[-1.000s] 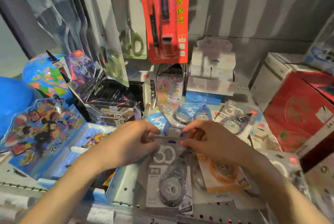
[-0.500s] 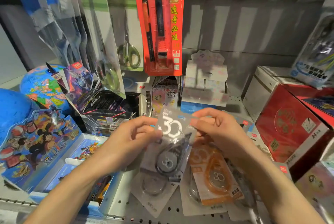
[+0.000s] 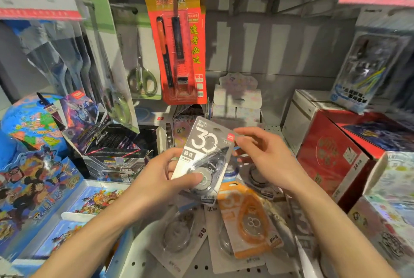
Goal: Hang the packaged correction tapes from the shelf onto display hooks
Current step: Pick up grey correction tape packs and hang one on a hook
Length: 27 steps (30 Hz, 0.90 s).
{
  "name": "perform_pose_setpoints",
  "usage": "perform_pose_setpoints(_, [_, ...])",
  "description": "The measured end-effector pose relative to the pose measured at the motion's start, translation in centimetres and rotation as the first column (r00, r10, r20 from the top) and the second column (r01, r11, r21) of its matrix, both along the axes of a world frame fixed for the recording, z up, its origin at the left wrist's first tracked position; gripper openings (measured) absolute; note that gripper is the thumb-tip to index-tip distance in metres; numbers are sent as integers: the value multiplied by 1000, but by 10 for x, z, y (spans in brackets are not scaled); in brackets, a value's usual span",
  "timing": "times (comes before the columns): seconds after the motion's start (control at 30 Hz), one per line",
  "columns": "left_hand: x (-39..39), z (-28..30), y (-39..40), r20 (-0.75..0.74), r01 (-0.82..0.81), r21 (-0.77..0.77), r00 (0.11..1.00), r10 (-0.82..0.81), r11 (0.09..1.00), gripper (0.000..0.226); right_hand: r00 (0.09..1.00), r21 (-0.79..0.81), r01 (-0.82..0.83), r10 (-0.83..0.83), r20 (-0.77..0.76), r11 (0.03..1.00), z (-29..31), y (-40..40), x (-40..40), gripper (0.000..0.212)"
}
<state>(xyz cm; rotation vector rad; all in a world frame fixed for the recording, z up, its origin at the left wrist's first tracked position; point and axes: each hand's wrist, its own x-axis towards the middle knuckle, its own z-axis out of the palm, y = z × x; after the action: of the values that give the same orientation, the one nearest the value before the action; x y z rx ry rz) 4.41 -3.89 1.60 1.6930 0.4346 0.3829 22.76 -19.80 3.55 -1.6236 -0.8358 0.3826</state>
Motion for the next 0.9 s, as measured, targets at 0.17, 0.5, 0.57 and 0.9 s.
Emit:
perform_pose_setpoints(0.17, [23, -1, 0, 15, -38, 38, 999, 38, 999, 41, 849, -276, 389, -226, 478, 879, -16, -40, 25, 16])
perform_pose_setpoints(0.5, [48, -14, 11, -46, -86, 112, 995, 91, 990, 41, 777, -585, 513, -48, 628, 628, -53, -25, 15, 83])
perform_pose_setpoints(0.57, [48, -16, 13, -48, -78, 101, 995, 84, 992, 39, 780, -592, 506, -39, 625, 627, -52, -22, 16, 77])
perform_pose_setpoints(0.9, [46, -16, 14, -52, -73, -30, 996, 71, 997, 35, 790, -343, 464, -207, 577, 817, -40, -40, 20, 52])
